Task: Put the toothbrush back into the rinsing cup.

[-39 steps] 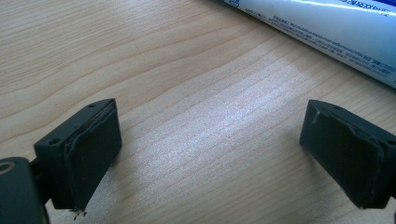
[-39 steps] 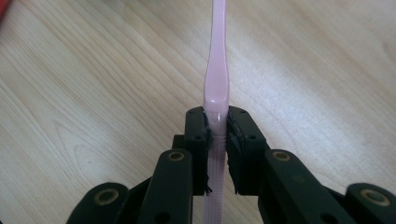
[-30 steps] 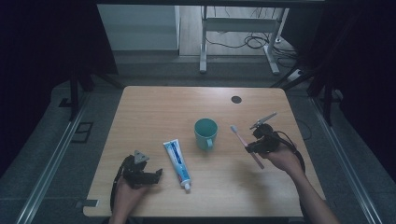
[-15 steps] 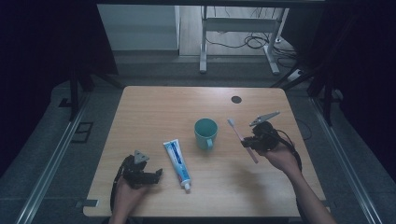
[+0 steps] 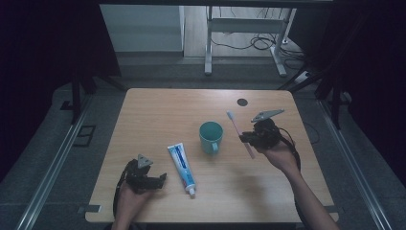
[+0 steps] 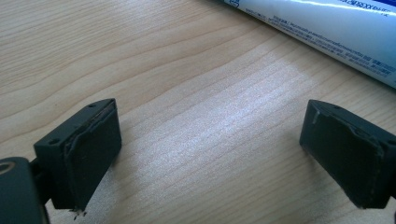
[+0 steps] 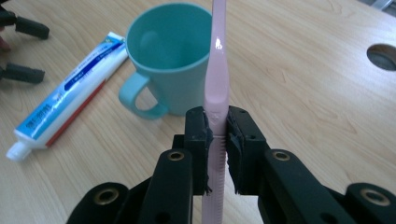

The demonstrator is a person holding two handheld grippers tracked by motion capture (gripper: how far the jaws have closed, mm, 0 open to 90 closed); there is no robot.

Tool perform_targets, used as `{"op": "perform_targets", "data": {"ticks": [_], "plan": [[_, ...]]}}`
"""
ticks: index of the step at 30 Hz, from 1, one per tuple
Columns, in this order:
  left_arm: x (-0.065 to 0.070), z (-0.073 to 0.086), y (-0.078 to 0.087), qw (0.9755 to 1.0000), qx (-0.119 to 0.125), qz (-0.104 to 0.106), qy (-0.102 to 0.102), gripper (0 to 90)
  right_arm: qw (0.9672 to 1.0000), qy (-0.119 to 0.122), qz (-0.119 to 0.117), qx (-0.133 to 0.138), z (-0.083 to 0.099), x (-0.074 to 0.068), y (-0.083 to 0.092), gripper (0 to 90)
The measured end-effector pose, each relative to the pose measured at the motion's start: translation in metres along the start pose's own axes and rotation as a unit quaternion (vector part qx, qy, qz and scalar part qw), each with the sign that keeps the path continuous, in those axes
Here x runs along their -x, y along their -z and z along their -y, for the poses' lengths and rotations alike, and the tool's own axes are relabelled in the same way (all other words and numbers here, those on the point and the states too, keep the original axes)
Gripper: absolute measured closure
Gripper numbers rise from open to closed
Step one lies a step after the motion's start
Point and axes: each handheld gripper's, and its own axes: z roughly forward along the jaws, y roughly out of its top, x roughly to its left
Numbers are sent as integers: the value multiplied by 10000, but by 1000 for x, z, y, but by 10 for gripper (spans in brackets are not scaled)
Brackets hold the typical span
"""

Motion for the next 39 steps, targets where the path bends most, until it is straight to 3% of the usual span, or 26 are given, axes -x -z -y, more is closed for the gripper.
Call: {"op": "perform_targets", "data": {"ticks": [39], "plan": [[0,0,0,10000,-6,-1,10,55,9974,-118,-85,712,-49,-7,-30,785]]}}
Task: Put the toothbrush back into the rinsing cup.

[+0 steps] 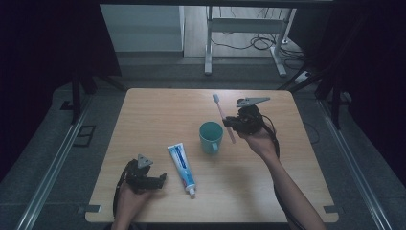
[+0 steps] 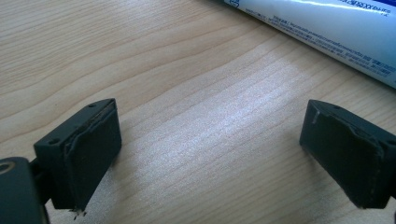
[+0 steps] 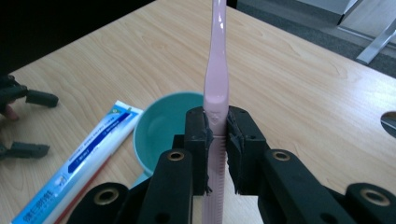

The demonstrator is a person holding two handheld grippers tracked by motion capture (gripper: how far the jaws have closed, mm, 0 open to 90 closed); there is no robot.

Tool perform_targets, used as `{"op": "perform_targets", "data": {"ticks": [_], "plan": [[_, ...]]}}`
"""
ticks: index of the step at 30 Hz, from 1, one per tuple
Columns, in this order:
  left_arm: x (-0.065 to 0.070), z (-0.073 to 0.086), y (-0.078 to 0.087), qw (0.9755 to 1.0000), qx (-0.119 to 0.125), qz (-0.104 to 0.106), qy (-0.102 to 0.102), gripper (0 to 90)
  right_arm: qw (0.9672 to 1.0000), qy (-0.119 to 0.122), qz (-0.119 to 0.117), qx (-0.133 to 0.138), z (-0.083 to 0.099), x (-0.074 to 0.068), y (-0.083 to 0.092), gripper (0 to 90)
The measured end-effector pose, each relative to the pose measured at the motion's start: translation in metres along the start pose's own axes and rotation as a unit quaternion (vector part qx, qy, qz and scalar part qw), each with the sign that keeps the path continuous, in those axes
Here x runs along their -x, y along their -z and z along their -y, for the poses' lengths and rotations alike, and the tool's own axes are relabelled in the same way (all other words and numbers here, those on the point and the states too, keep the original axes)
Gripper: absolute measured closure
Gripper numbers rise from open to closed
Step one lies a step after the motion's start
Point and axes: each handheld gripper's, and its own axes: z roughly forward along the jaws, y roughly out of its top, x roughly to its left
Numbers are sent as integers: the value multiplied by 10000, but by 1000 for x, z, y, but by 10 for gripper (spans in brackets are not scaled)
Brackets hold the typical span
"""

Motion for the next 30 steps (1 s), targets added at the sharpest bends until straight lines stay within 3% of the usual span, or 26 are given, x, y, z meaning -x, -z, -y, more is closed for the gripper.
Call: {"op": "perform_targets", "data": {"ticks": [18,30], "plan": [[0,0,0,10000,-5,9,-5,52,9994,-21,-50,339,-22,-10,-14,785],[0,0,0,10000,-6,10,-6,51,9990,60,-122,430,-25,-20,-31,785]]}}
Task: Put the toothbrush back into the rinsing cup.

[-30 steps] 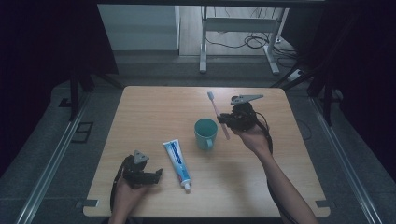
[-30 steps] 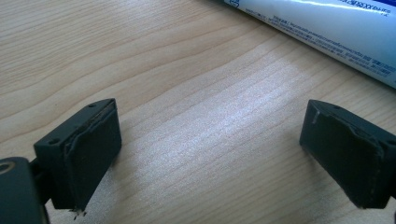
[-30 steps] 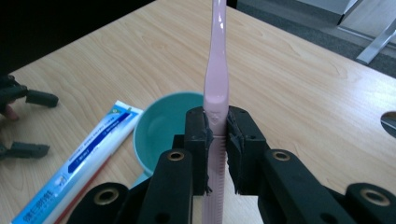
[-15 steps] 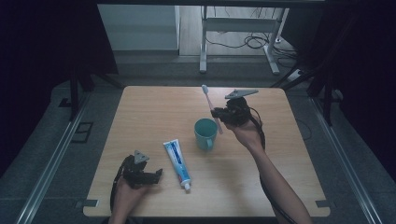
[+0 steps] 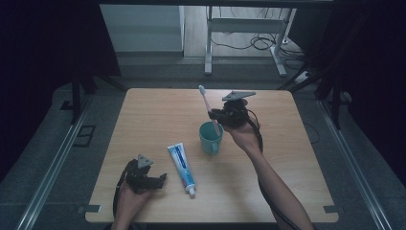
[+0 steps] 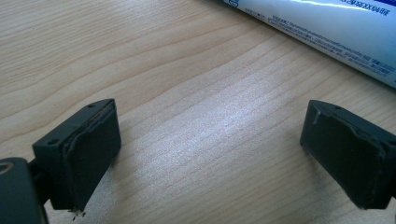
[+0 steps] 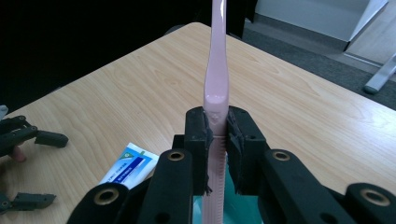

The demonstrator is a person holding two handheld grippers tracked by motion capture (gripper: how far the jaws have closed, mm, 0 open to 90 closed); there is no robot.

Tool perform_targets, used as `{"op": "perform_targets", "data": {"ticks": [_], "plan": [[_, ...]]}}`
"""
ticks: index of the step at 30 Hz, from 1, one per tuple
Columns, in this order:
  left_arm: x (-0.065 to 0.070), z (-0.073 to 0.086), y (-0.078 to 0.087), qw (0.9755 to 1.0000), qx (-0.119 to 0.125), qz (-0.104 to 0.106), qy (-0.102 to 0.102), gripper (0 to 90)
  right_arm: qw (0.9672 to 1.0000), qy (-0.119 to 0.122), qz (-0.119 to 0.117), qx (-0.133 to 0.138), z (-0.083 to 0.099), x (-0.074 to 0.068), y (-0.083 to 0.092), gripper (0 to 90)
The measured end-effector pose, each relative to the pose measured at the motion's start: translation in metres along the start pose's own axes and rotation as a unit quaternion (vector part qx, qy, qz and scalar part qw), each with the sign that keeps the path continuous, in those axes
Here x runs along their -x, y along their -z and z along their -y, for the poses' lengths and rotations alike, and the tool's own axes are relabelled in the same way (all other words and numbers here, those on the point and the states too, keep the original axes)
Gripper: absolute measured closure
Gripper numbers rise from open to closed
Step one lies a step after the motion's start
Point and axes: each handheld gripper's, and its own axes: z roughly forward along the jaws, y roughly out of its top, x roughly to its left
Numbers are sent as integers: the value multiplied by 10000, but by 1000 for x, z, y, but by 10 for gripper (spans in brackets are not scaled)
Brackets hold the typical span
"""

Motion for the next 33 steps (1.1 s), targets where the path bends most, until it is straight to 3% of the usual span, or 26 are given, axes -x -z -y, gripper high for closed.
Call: {"op": "perform_targets", "data": {"ticks": [33], "plan": [[0,0,0,10000,4,5,2,51,9994,-58,-66,-339,48,0,-39,783]]}}
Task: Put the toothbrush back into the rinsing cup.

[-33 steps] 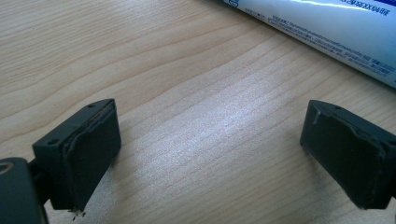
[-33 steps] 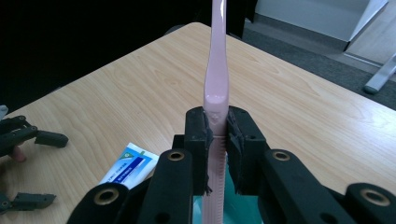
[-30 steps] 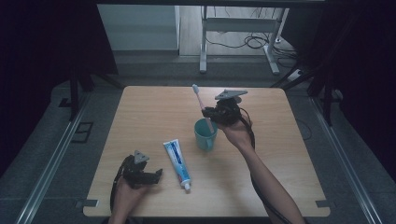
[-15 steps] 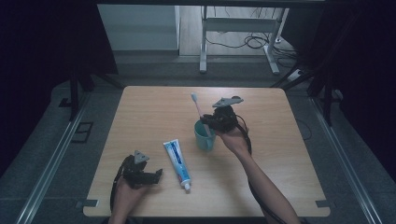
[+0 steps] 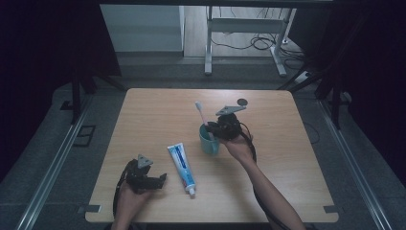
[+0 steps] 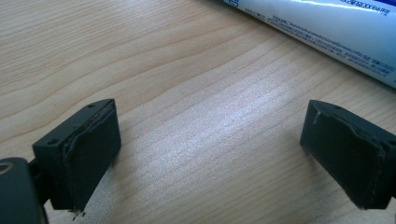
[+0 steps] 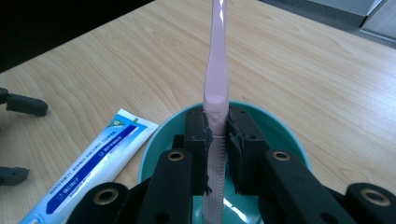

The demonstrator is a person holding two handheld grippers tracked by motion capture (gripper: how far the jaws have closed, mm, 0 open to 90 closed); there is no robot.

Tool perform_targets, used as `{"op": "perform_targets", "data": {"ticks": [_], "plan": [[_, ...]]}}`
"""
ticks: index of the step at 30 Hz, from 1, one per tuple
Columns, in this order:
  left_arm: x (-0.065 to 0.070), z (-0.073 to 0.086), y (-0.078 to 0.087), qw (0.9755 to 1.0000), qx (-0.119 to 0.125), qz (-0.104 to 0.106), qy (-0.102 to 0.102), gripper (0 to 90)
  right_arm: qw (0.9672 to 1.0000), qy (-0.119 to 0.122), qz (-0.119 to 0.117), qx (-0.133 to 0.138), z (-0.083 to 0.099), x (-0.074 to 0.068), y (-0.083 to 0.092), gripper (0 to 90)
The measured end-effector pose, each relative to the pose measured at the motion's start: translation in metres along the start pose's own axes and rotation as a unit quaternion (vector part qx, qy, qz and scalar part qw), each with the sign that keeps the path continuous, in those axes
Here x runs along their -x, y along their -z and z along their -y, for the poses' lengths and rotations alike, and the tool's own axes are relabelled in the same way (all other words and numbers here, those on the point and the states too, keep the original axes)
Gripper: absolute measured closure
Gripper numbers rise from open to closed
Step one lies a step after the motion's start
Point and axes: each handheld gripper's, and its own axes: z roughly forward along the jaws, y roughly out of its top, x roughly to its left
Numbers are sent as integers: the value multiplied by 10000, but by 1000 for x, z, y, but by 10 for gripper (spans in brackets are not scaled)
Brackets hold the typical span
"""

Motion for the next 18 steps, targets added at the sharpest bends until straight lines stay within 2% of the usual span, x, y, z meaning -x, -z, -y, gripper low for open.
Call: {"op": "perform_targets", "data": {"ticks": [9,18], "plan": [[0,0,0,10000,0,0,1,51,9999,-75,-14,-128,9,3,-13,781],[0,0,0,10000,-1,-1,1,51,9993,-194,-56,-311,14,7,-19,775]]}}
